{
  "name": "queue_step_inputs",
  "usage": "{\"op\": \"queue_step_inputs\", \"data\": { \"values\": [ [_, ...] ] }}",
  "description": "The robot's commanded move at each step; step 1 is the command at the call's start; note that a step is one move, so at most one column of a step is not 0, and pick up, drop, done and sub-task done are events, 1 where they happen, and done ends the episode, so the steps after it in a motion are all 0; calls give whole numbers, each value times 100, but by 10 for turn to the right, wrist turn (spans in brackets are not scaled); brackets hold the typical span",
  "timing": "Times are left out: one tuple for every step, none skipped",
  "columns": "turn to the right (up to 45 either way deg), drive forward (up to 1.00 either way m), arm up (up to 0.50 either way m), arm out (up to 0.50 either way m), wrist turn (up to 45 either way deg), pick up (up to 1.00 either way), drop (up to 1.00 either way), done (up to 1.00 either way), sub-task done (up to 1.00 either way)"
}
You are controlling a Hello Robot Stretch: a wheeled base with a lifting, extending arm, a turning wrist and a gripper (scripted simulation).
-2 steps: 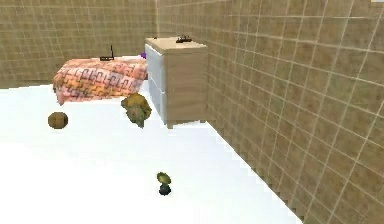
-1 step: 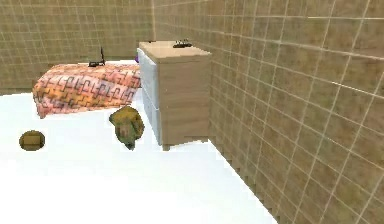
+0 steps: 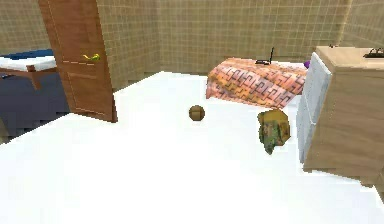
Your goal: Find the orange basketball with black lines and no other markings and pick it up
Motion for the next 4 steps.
{"op": "queue_step_inputs", "data": {
  "values": [
    [-90,0,0,0,0,0,0,0,0],
    [-30,0,0,0,0,0,0,0,0],
    [0,80,0,0,0,0,0,0,0],
    [300,0,0,0,0,0,0,0,0]
  ]
}}
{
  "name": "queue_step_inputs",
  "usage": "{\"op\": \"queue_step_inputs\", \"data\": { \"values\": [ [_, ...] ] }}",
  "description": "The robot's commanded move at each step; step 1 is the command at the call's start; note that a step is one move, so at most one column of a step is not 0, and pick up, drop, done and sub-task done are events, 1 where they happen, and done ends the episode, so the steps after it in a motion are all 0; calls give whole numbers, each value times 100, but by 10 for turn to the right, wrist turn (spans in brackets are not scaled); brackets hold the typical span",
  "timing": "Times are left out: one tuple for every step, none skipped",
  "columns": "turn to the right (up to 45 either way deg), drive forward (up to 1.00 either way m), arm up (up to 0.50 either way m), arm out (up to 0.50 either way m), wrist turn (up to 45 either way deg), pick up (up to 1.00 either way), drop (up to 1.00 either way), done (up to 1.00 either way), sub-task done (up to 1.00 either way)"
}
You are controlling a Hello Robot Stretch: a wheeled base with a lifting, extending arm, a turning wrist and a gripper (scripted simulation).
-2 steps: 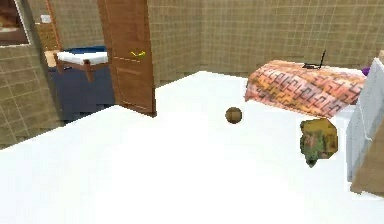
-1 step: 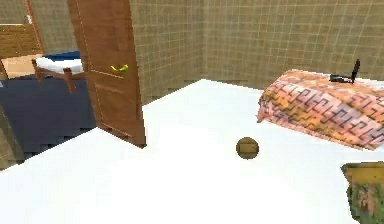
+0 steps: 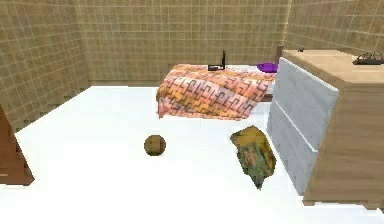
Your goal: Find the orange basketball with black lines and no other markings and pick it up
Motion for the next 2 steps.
{"op": "queue_step_inputs", "data": {
  "values": [
    [0,50,0,0,0,0,0,0,0],
    [120,0,0,0,0,0,0,0,0]
  ]
}}
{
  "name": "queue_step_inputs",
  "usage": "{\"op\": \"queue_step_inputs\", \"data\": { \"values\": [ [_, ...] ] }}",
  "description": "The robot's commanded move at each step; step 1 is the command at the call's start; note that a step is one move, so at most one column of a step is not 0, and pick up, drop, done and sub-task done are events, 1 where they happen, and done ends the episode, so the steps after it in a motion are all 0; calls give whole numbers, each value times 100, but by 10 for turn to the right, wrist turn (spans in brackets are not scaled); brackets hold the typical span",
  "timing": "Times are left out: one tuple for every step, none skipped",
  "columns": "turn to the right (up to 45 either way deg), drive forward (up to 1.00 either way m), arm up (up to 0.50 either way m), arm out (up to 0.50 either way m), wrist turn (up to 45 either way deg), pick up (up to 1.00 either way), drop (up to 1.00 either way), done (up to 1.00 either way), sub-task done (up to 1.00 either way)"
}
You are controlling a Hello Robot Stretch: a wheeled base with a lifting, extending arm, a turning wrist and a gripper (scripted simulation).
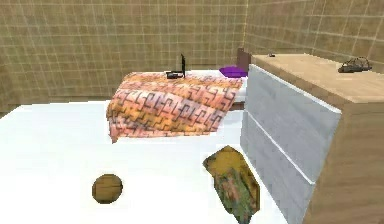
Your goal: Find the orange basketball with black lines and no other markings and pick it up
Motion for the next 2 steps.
{"op": "queue_step_inputs", "data": {
  "values": [
    [0,65,0,0,0,0,0,0,0],
    [-450,0,0,0,0,0,0,0,0]
  ]
}}
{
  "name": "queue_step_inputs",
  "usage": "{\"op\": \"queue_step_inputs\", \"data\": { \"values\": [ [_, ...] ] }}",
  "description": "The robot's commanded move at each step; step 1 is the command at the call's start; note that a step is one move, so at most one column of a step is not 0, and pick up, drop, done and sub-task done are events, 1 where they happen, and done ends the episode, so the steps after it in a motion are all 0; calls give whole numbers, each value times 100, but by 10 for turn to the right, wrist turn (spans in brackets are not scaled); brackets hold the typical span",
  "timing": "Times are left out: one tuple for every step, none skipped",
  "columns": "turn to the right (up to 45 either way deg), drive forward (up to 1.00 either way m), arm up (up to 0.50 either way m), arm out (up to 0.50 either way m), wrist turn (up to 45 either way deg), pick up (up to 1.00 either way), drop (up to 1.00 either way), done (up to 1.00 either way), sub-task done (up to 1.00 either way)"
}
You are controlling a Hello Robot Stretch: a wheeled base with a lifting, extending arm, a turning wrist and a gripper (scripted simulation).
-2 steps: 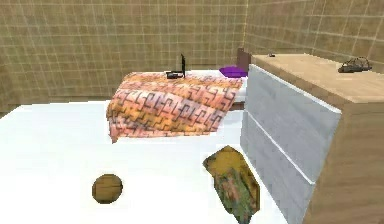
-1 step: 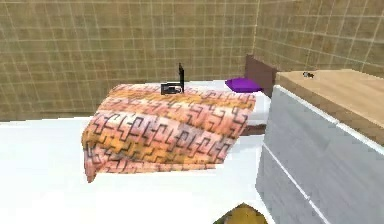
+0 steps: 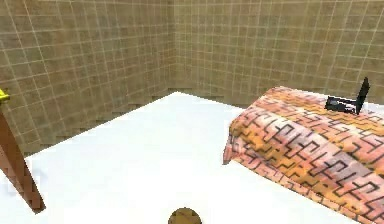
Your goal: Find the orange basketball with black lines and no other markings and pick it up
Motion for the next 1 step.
{"op": "queue_step_inputs", "data": {
  "values": [
    [-450,0,0,0,0,0,0,0,0]
  ]
}}
